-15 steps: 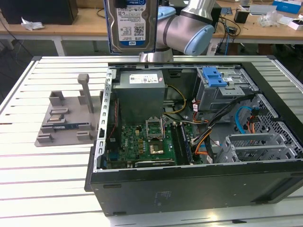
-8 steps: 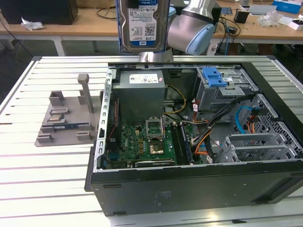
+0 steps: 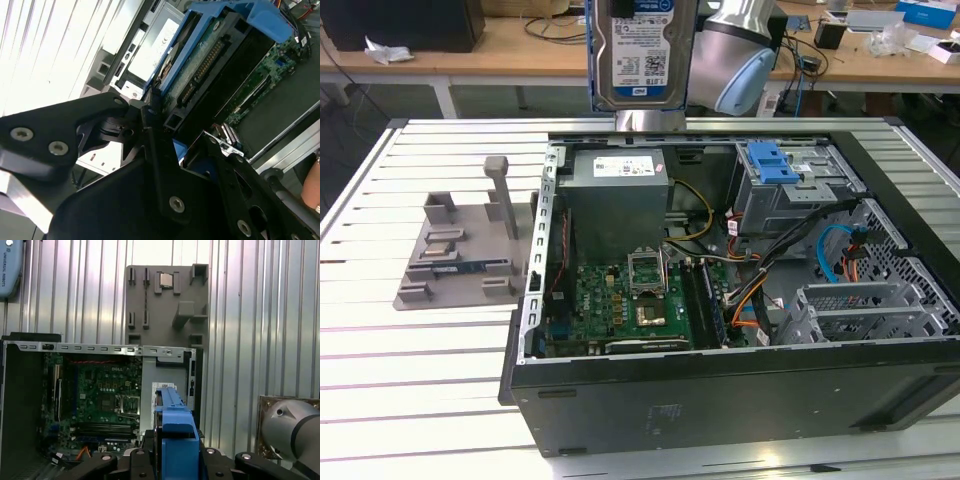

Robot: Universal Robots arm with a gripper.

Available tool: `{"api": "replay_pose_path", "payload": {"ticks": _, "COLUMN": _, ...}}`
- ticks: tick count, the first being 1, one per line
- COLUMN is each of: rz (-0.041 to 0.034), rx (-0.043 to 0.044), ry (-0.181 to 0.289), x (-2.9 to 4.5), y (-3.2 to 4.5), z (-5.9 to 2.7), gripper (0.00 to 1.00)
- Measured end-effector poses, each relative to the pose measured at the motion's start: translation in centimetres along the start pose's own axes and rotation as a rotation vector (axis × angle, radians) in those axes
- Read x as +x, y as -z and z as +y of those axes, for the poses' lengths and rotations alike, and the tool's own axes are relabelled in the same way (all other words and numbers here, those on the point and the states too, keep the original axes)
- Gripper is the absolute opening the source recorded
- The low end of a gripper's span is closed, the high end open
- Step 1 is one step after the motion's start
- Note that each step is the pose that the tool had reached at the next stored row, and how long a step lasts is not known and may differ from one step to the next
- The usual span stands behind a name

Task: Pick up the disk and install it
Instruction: 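Pick up the disk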

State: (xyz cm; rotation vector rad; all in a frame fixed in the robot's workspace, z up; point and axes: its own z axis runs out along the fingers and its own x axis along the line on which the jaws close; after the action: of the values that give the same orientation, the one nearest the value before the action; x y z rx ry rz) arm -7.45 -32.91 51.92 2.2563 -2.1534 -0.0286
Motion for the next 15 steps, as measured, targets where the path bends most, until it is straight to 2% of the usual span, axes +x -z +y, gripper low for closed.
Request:
{"api": "replay_pose_path", "payload": {"ticks": 7, "rz": -0.0001, "rx": -0.0002, "ry": 0.0, "x": 0.08, "y": 0.0, "z": -1.73, "gripper": 0.37}}
{"api": "replay_pose_path", "payload": {"ticks": 8, "rz": 0.0002, "rx": -0.0005, "ry": 0.0, "x": 0.32, "y": -0.12, "z": -2.04, "gripper": 0.37}}
{"api": "replay_pose_path", "payload": {"ticks": 9, "rz": 0.0, "rx": -0.0004, "ry": 0.0, "x": 1.32, "y": -0.2, "z": -2.0, "gripper": 0.37}}
{"api": "replay_pose_path", "payload": {"ticks": 11, "rz": -0.0001, "rx": -0.0004, "ry": 0.0, "x": 2.35, "y": -0.31, "z": -1.98, "gripper": 0.37}}
{"api": "replay_pose_path", "payload": {"ticks": 15, "rz": 0.0, "rx": -0.0003, "ry": 0.0, "x": 2.95, "y": -0.38, "z": -2.07, "gripper": 0.37}}
